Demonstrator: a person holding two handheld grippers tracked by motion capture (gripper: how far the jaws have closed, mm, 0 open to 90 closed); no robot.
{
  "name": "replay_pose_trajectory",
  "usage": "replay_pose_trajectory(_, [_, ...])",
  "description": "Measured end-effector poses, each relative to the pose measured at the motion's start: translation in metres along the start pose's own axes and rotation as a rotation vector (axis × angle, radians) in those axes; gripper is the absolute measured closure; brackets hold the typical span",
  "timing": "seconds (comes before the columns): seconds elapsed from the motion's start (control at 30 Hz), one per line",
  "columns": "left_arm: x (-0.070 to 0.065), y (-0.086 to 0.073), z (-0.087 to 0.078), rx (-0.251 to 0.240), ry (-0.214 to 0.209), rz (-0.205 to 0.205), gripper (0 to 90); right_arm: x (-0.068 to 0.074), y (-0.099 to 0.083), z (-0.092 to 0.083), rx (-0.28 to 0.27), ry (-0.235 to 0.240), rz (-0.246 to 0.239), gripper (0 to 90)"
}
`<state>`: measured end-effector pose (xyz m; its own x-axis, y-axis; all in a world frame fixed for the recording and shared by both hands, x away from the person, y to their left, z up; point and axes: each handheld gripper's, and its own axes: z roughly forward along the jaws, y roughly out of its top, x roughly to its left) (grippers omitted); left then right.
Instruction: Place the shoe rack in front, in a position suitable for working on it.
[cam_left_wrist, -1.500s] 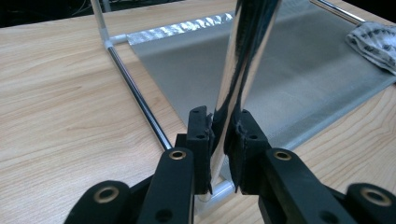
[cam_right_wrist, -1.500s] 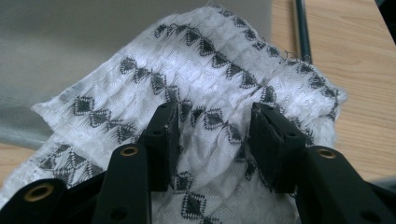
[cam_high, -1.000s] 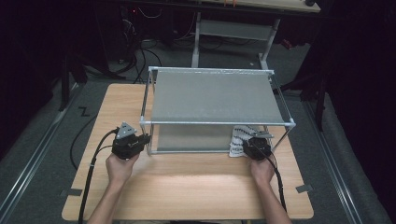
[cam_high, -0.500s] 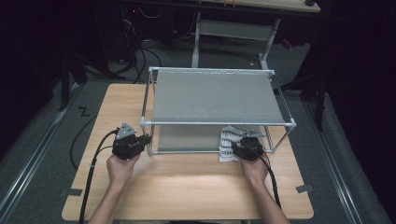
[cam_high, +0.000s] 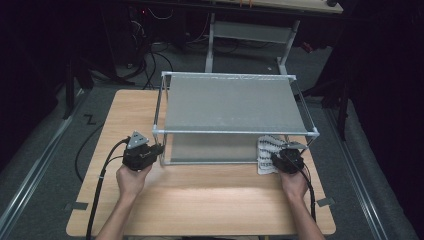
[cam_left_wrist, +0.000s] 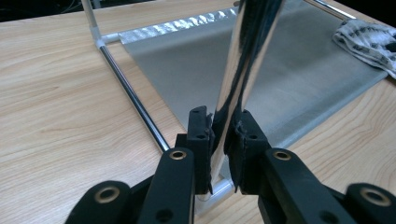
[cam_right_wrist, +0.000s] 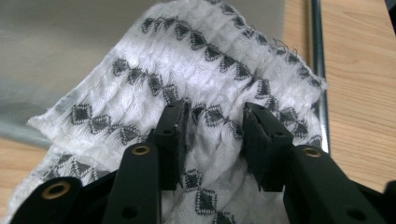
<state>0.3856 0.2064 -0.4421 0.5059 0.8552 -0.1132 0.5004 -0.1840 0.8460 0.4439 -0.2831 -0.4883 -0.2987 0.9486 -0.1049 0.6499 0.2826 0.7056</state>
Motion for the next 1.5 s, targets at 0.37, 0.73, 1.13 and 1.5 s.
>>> replay_pose_trajectory(0.37, [-0.010,0.004,0.009,0.002,-0.033,-0.005,78.5,0.004,0.008,0.006,0.012,-0.010,-0.002,63.8])
replay_pose_trajectory(0.73, [-0.017,0.006,0.013,0.009,-0.058,0.006,78.3,0.077,0.020,0.010,-0.031,0.103,-0.120,57.5])
replay_pose_trajectory(1.13, [-0.024,0.007,0.017,0.006,-0.072,0.021,78.4,0.136,0.033,0.018,-0.034,0.206,-0.165,58.4])
replay_pose_trajectory(1.5, [-0.022,0.010,0.009,-0.018,-0.074,0.039,69.1,0.121,0.031,0.017,-0.029,0.186,-0.162,49.1])
